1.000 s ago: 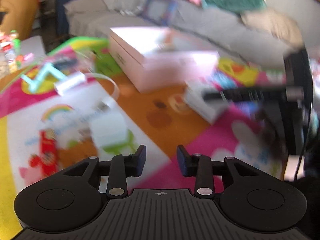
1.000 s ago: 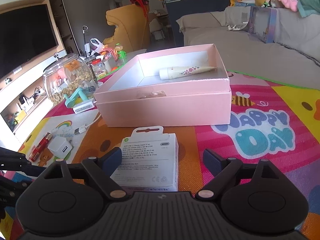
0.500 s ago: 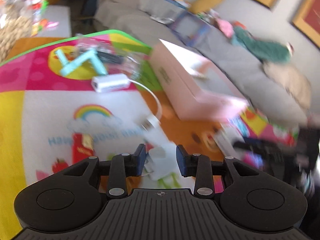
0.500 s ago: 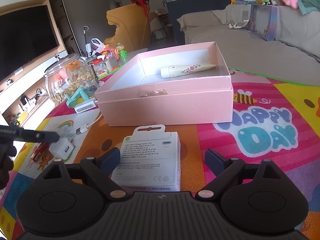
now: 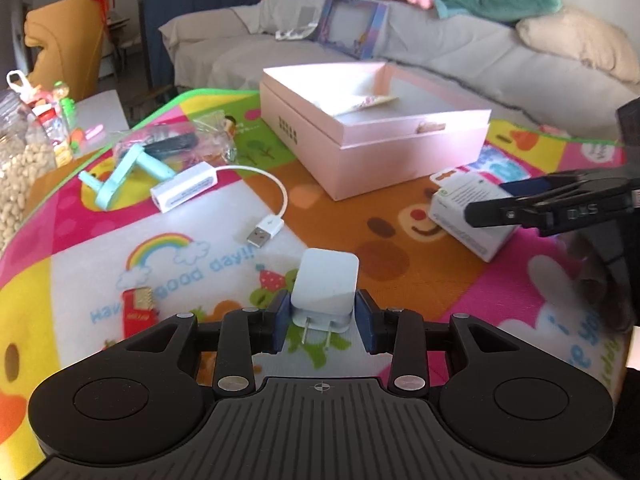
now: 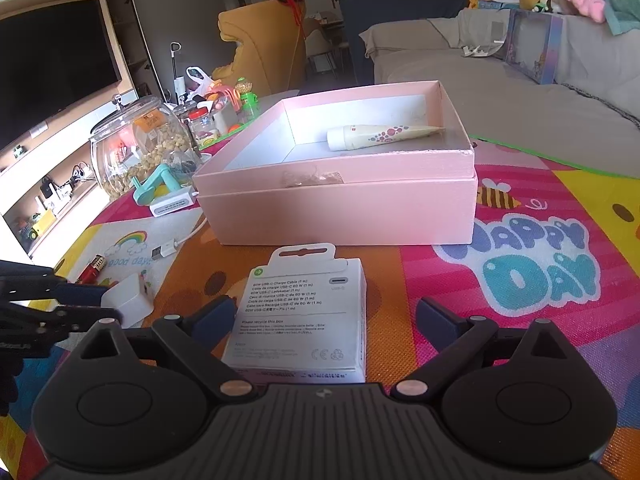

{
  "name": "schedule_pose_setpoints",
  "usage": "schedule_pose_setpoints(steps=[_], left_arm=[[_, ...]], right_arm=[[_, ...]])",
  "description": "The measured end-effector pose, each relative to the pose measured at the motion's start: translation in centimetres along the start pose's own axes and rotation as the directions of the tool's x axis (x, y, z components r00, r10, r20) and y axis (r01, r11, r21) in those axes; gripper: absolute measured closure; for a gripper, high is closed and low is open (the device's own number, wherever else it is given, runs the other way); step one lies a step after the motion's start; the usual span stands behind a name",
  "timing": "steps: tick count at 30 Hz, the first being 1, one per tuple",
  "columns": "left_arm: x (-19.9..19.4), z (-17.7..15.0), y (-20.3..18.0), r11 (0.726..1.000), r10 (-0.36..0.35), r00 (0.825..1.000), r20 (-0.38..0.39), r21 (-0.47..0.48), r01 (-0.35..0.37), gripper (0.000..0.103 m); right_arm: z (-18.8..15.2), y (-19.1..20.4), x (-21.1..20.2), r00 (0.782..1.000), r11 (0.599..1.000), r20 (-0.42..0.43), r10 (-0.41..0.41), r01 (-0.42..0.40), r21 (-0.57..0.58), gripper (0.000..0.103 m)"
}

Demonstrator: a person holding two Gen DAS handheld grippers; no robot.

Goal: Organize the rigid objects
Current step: 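Grasp the white charger adapter with the left tool while the right holds the package, then carry the adapter over the pink box and open the left tool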

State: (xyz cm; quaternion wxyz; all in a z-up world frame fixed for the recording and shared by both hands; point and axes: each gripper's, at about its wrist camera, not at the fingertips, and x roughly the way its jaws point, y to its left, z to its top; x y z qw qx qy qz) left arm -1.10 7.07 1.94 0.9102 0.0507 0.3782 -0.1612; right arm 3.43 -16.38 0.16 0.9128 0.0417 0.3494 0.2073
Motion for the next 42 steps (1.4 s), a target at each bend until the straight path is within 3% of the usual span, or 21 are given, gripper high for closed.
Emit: schedule_pose_setpoints(steps=[3,9,14,16,21,23,26,31,38,42], left_arm=[[0.9,0.6,-0.4,1.000,0.017,1.000,0.003,-0.005,-0.017,0.064],[1.6,1.0,-0.2,0.992,0.033,0.999,0.003,-0.119,-0.032,0.065],[1.5,0.5,-1.0,0.996,0.064,0.998,0.028,-0.059,-0.062,0.065],[1.3,0.4,-1.2,0.996,0.072,0.997,0.034,-0.056,-0.070,0.065],[1.2,0.1,-1.3,0.995,0.080,0.996,0.047,-0.060,-0.077,0.065],[1.1,0.1,-1.4,0.995,0.082,0.996,0.047,-0.054,-0.079,0.065],[0.9,-0.1,-1.6,0.996,0.079,0.996,0.047,-0.039,-0.077,0.065],[0.1,-0.6,-2.4,0.999,0.047,0.998,0.037,-0.009,-0.047,0.066],[-2.9,-1.7,-5.8,0.992,-0.066,0.997,0.046,0.110,0.060,0.066],[-4.9,1.3,-6.8,0.987,-0.079,0.988,0.130,0.151,0.059,0.066]], right_arm=[[0.1,-0.1,0.1,1.000,1.000,-0.011,0.011,-0.011,-0.004,0.002],[0.2,0.0,0.3,0.999,1.000,-0.030,0.013,-0.013,0.005,0.000],[0.6,0.5,0.4,0.998,0.999,-0.056,0.011,-0.012,-0.029,0.001],[0.7,1.4,0.0,0.999,0.998,-0.038,0.005,-0.008,-0.070,0.007],[-0.2,4.3,0.9,0.998,0.975,-0.036,-0.056,0.047,-0.216,0.007],[-0.2,4.5,1.3,0.995,0.973,-0.051,-0.084,0.071,-0.220,0.013],[-0.1,4.1,0.8,0.997,0.979,-0.042,-0.068,0.059,-0.196,0.032],[-0.6,4.2,-1.1,0.997,0.974,-0.041,-0.062,0.052,-0.219,0.034],[-1.2,4.3,-7.3,0.993,0.958,0.084,-0.079,0.098,-0.268,0.034],[-1.0,4.1,-9.9,0.982,0.947,0.163,-0.094,0.139,-0.289,0.034]])
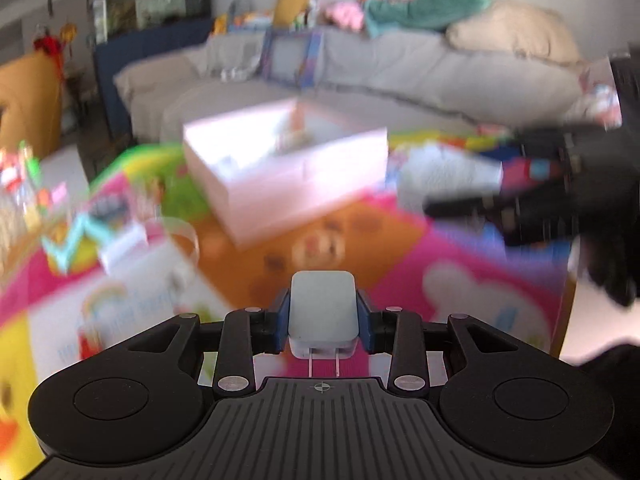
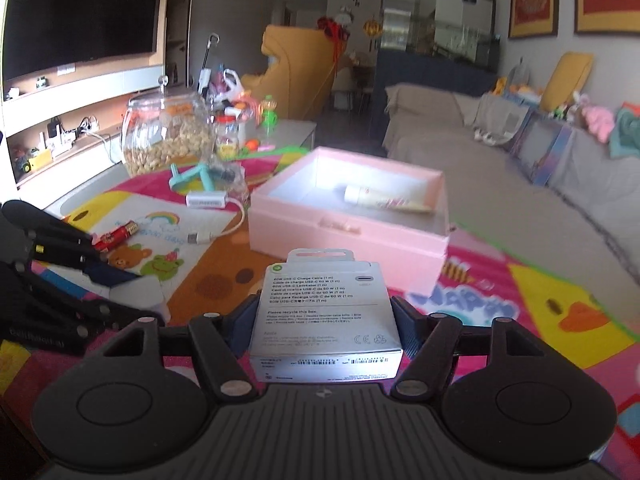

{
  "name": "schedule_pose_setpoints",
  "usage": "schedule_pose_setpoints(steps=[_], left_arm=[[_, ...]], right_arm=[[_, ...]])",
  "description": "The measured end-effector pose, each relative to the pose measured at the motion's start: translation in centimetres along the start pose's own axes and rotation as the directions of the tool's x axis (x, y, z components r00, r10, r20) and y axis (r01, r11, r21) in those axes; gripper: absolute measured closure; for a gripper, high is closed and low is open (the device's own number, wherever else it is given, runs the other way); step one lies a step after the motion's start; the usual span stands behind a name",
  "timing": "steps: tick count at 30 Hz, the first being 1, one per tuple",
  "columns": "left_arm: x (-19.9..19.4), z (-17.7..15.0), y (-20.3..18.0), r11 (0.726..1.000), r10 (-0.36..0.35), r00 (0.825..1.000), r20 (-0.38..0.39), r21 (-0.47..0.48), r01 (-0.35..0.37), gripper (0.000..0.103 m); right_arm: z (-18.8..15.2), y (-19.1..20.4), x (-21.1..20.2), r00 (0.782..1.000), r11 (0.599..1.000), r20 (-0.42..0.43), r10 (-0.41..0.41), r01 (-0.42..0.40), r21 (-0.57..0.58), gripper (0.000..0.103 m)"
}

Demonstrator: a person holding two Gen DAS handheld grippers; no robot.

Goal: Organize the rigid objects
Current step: 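Carry the adapter over the pink box and open the left tool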

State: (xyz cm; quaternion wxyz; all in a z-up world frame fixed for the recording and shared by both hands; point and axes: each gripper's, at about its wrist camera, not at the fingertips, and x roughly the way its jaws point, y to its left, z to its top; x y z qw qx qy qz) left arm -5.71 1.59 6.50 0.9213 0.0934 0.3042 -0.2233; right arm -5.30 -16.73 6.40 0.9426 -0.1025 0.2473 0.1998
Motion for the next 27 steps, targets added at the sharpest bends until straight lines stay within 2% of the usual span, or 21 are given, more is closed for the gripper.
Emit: schedule_pose_setpoints(steps=[2,4,6,7,9,12,16,20,22,24,27], left_arm=[[-0.2,2.8,0.2,0.999,0.034,0.997,0.069,0.018,-0.036,0.066],[0.1,5.9,0.6,0.997,0.072,0.986,0.150,0.025,-0.077,0.066],[1.2,9.0,1.6,0.997,0.073,0.976,0.206,0.008,-0.076,0.066],[2.3,10.5,2.2,0.997,0.073,0.975,0.212,-0.007,-0.073,0.065],[4.9,13.0,3.3,0.993,0.118,0.973,0.198,-0.050,-0.110,0.065],[7.3,14.1,4.7,0.978,0.178,0.968,0.177,-0.137,-0.155,0.068],[6.5,11.5,6.7,0.964,0.107,0.981,0.164,-0.260,-0.062,0.068],[4.4,6.6,7.2,0.956,0.099,0.986,0.130,-0.288,-0.058,0.068],[3.4,4.2,7.0,0.955,0.097,0.989,0.110,-0.289,-0.061,0.068],[2.7,2.2,6.8,0.957,0.092,0.992,0.084,-0.284,-0.065,0.068],[2.2,0.1,6.5,0.957,0.128,0.991,0.030,-0.267,-0.116,0.068]], right_arm=[[0.1,-0.1,-0.4,1.000,1.000,0.022,-0.009,0.009,-0.004,0.034],[0.0,-0.3,-0.4,0.999,1.000,0.032,-0.007,0.007,0.002,0.034],[-0.1,-0.5,-0.3,0.999,1.000,0.034,0.002,-0.002,0.014,0.034],[-0.2,-0.6,-0.1,0.999,1.000,0.034,0.003,-0.004,0.020,0.034],[-0.3,-0.9,0.0,0.999,0.999,0.033,0.000,-0.001,0.034,0.034],[-0.4,-1.4,0.0,0.999,0.998,0.040,-0.019,0.017,0.052,0.034],[-0.7,-2.6,0.3,0.998,0.995,0.035,-0.051,0.048,0.085,0.034],[0.8,-3.6,1.5,0.996,0.991,0.050,-0.069,0.063,0.118,0.034],[2.7,-4.2,2.1,0.993,0.990,0.099,-0.065,0.052,0.128,0.034],[5.4,-4.7,3.4,0.987,0.992,0.146,-0.064,0.047,0.119,0.040],[10.2,-5.7,6.2,0.974,0.992,0.211,-0.081,0.059,0.111,0.037]])
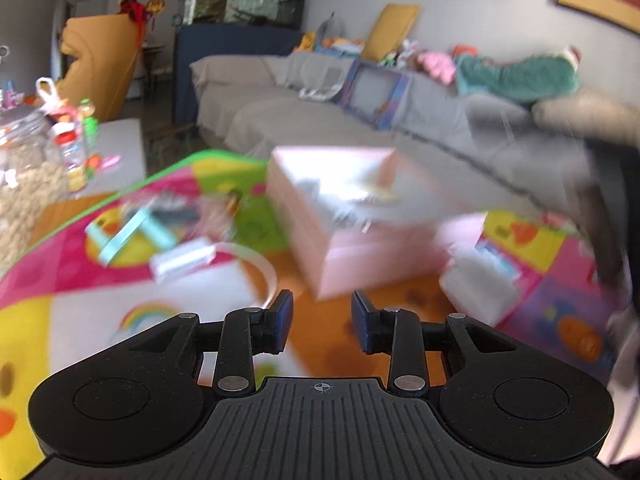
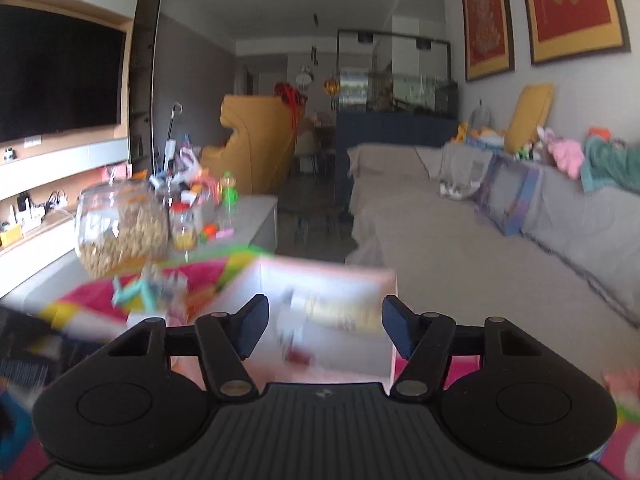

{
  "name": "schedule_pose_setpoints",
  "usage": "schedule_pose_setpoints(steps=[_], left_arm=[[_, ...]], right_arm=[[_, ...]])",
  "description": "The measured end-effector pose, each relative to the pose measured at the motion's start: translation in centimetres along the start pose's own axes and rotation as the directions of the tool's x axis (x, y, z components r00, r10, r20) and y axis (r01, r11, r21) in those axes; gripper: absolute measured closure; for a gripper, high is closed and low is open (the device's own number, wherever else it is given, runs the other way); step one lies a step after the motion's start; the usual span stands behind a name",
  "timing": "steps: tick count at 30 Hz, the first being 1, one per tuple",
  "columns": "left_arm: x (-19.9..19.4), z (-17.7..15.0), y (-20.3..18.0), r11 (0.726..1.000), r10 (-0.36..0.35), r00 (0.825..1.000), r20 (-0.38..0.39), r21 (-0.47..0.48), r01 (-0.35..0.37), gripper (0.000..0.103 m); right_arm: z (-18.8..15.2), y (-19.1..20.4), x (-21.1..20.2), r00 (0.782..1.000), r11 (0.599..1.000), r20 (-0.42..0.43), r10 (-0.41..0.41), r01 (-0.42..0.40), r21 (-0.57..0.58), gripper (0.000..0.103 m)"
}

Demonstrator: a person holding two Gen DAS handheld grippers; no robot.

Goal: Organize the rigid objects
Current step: 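Carry the adapter over the pink box and open the left tool, then lower the charger package into the pink box and open the right tool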

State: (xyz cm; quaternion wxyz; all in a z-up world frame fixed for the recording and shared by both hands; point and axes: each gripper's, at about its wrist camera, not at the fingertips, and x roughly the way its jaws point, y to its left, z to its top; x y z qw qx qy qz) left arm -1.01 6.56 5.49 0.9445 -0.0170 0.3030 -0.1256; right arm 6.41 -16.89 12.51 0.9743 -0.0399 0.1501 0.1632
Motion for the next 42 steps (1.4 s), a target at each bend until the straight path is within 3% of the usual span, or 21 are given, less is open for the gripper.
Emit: schedule_pose_setpoints(steps=[2,4,6,13,18,21,22,24,27,29,32,34,36,38,39,42], left_arm=[[-0.7,-1.0,0.7,0.998,0.054,0.998,-0.013,0.010,-0.054,0.068],[-1.4,-1.6,1.6,0.996,0.087,0.996,-0.010,-0.004,-0.087,0.068],[-2.2,-2.1,2.6,0.995,0.087,0.996,-0.008,-0.050,-0.088,0.068],[-2.3,-2.8,3.4,0.989,0.076,0.997,-0.019,-0.129,-0.078,0.068],[-1.7,-3.2,2.0,0.993,0.019,0.999,-0.029,-0.117,-0.022,0.068],[-1.8,-3.6,1.5,0.995,0.011,0.999,-0.040,-0.101,-0.015,0.068],[-1.8,-3.7,1.5,0.995,0.012,0.999,-0.045,-0.100,-0.017,0.068],[-1.8,-4.0,1.6,0.994,0.017,0.998,-0.053,-0.103,-0.022,0.068],[-1.6,-4.3,2.0,0.992,0.023,0.997,-0.067,-0.118,-0.031,0.068],[-1.3,-4.4,2.1,0.991,0.024,0.997,-0.078,-0.127,-0.034,0.068],[-1.1,-4.6,2.0,0.991,0.020,0.996,-0.087,-0.129,-0.032,0.068],[-1.1,-4.6,1.8,0.992,0.017,0.996,-0.090,-0.123,-0.028,0.068],[-1.2,-4.7,1.7,0.993,0.024,0.996,-0.090,-0.117,-0.034,0.068],[-1.5,-4.7,2.0,0.992,0.041,0.996,-0.084,-0.119,-0.051,0.068],[-1.6,-4.8,2.3,0.991,0.050,0.995,-0.081,-0.123,-0.060,0.068],[-1.8,-4.8,3.8,0.982,0.102,0.992,-0.074,-0.151,-0.112,0.068]], right_arm=[[2.1,-0.3,2.6,1.000,1.000,-0.013,-0.021,0.021,0.004,0.026],[3.3,-0.8,4.1,0.997,0.999,-0.064,-0.031,0.033,0.034,0.026],[2.8,-1.2,3.9,0.995,0.998,-0.102,0.009,-0.003,0.055,0.026],[-5.2,1.6,0.0,0.959,1.000,-0.283,-0.006,0.003,-0.012,0.024],[-9.8,3.2,1.2,0.905,0.999,-0.424,-0.022,0.001,-0.048,0.024],[-11.1,2.9,2.1,0.885,0.999,-0.463,-0.039,0.034,-0.020,0.026],[-11.3,2.5,2.1,0.883,1.000,-0.469,-0.030,0.030,-0.009,0.033],[-11.1,2.4,1.7,0.877,1.000,-0.481,-0.002,-0.001,-0.007,0.034],[-8.9,2.6,-0.5,0.883,0.990,-0.447,0.142,-0.134,0.049,0.034],[-6.4,2.8,-1.8,0.907,0.980,-0.372,0.196,-0.187,0.062,0.034],[-1.8,3.2,-2.0,0.971,0.991,-0.205,0.121,-0.131,-0.034,0.034],[0.8,3.6,-0.7,0.992,0.992,-0.116,0.048,-0.061,-0.109,0.034],[2.6,3.8,1.7,0.997,0.987,-0.072,-0.011,0.000,-0.159,0.026],[3.3,4.2,4.2,0.993,0.984,-0.090,-0.070,0.054,-0.169,0.021],[3.3,4.4,5.0,0.991,0.987,-0.115,-0.064,0.046,-0.154,0.021],[2.1,6.1,5.9,0.979,0.989,-0.185,0.083,-0.104,-0.108,0.021]])
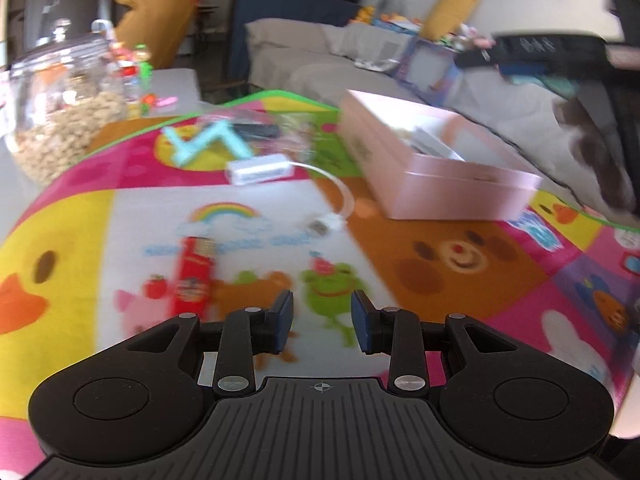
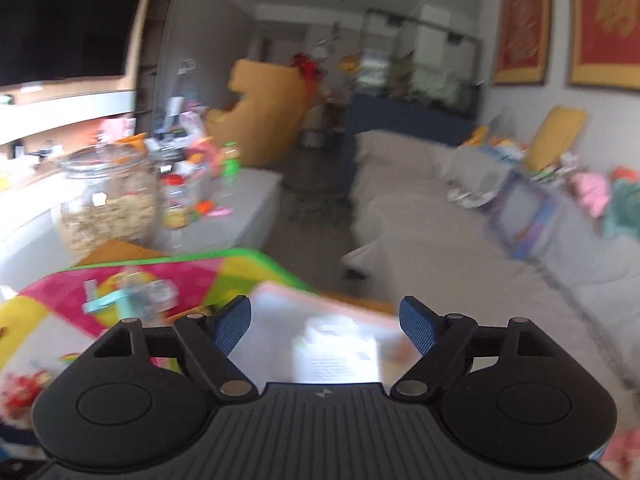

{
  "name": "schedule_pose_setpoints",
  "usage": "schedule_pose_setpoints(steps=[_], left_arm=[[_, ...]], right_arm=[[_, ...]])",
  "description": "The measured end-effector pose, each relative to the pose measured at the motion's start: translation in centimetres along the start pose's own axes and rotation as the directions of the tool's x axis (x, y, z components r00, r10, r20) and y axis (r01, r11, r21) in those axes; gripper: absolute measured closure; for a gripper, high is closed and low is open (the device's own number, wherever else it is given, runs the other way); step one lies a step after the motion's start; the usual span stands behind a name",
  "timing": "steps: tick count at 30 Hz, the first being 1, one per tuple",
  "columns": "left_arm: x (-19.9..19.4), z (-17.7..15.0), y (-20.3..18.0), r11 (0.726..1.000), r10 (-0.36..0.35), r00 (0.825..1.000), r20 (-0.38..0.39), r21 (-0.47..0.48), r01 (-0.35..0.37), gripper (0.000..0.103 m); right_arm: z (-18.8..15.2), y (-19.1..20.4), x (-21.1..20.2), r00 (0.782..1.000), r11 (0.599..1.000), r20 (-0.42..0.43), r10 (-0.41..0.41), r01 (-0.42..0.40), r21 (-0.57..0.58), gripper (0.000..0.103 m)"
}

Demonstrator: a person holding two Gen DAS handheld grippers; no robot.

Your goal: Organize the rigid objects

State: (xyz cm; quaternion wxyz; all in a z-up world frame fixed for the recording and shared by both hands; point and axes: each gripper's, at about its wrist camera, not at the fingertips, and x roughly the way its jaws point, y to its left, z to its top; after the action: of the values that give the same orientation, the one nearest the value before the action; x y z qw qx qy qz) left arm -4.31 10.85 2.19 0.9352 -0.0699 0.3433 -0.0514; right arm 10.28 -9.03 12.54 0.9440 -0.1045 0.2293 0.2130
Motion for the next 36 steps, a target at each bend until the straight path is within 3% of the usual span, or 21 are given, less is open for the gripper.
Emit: schedule_pose_setpoints(steps=[4,8,11,16,19,21,25,26,28,30,33,36], left_arm=[[-0.1,0.5,2.1,0.994,0.093,0.995,0.028,-0.056,-0.091,0.069],[-0.6,0.5,3.9,0.983,0.153,0.987,0.053,-0.114,-0.146,0.069],[-1.4,0.3,5.0,0.979,0.156,0.985,0.072,-0.142,-0.145,0.069],[-2.2,0.2,6.2,0.979,0.150,0.985,0.086,-0.152,-0.136,0.069],[-2.0,0.1,6.6,0.980,0.126,0.987,0.098,-0.164,-0.109,0.069],[-1.8,0.0,6.8,0.979,0.117,0.988,0.100,-0.177,-0.098,0.069],[-1.4,-0.4,6.7,0.979,0.099,0.991,0.091,-0.188,-0.080,0.070],[-1.4,-0.5,6.7,0.979,0.096,0.991,0.088,-0.188,-0.078,0.070],[-1.7,-0.8,6.8,0.979,0.090,0.992,0.090,-0.190,-0.071,0.070],[-1.8,-0.9,6.9,0.979,0.088,0.992,0.091,-0.191,-0.070,0.070],[-1.9,-1.0,6.8,0.978,0.089,0.992,0.091,-0.197,-0.070,0.070],[-1.9,-1.0,6.7,0.977,0.088,0.992,0.090,-0.200,-0.068,0.070]], right_arm=[[-0.9,3.9,2.1,0.980,0.984,-0.088,0.176,-0.174,0.028,0.021],[-0.4,8.4,5.4,0.946,0.961,-0.169,0.276,-0.271,0.049,0.021],[-0.1,11.3,8.3,0.937,0.960,-0.211,0.279,-0.272,0.061,0.021],[0.7,14.7,12.6,0.942,0.969,-0.232,0.244,-0.244,0.026,0.021],[1.4,16.3,14.8,0.923,0.962,-0.282,0.262,-0.274,-0.007,0.021],[1.4,17.3,16.5,0.931,0.974,-0.297,0.212,-0.227,-0.018,0.021],[1.3,18.9,18.3,0.954,0.980,-0.248,0.168,-0.190,-0.065,0.022],[1.2,19.1,18.4,0.954,0.978,-0.246,0.172,-0.195,-0.072,0.026],[0.7,19.2,18.2,0.930,0.963,-0.280,0.236,-0.263,-0.063,0.061],[-0.2,19.4,18.0,0.900,0.947,-0.341,0.273,-0.313,-0.067,0.081],[-1.4,18.7,16.1,0.894,0.938,-0.338,0.292,-0.337,-0.082,0.085],[-2.4,17.1,14.0,0.868,0.927,-0.365,0.337,-0.373,-0.031,0.088]])
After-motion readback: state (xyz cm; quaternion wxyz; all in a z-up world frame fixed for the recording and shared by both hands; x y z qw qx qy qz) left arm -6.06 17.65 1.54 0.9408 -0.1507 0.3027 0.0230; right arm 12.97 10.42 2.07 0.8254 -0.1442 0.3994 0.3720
